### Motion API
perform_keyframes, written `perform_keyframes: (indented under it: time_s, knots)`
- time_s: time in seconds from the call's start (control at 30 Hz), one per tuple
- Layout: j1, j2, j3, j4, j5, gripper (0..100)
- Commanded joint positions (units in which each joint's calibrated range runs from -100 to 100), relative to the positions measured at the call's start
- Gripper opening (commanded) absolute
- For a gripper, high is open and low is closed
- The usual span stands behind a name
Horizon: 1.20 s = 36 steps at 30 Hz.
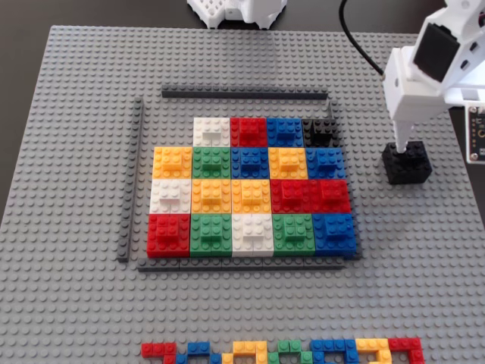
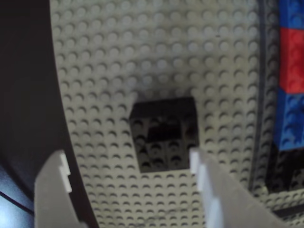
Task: Grab the cube and place it into the grid
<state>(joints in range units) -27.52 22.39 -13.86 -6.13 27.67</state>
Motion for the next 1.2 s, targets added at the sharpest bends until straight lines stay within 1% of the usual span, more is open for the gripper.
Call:
perform_keyframes:
  time_s: [0.0,0.83,0.97,1.07,1.17]
  knots:
    - [0.2,-3.5,-0.5,0.0,0.4,32]
    - [0.0,-2.1,2.8,-2.3,0.2,32]
    - [0.1,-2.0,3.8,-2.6,0.4,30]
    - [0.2,-2.0,4.2,-2.7,0.5,26]
    - [0.3,-2.2,4.5,-2.7,0.6,25]
